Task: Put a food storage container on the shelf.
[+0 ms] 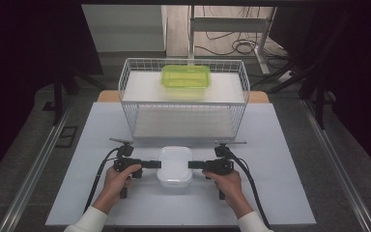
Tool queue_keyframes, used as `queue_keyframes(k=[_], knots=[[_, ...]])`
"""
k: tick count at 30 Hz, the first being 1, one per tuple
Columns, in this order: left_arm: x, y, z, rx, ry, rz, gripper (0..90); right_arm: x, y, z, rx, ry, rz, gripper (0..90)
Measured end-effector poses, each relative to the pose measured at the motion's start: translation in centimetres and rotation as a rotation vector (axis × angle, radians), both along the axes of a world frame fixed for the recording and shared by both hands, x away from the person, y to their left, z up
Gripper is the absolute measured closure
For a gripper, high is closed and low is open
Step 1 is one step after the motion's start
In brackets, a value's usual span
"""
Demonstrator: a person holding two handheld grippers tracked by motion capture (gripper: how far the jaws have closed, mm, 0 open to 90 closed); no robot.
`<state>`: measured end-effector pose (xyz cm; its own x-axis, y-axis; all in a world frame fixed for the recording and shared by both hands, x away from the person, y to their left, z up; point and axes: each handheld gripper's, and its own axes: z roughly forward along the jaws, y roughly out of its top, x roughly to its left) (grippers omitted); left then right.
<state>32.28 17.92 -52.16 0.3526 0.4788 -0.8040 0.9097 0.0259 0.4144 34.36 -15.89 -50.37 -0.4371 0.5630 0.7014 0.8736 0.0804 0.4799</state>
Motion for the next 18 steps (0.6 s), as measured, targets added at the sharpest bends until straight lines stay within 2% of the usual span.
queue_keyframes(k=[4, 8, 14, 18], knots=[[-0.1, 0.3, 0.0, -0.025, 0.006, 0.000, 72.2, -0.1, -0.2, 0.1, 0.017, 0.001, 0.005, 69.3], [-0.3, 0.4, 0.3, -0.043, 0.002, 0.026, 76.2, -0.3, -0.3, 0.5, 0.028, 0.000, -0.002, 72.9], [-0.6, 0.5, 0.6, -0.047, -0.012, 0.026, 79.9, -0.4, -0.6, 0.9, 0.043, -0.021, 0.003, 77.1], [-0.7, 0.4, 0.7, -0.033, -0.028, 0.024, 80.3, -0.5, -0.7, 1.1, 0.046, -0.031, 0.002, 78.5]])
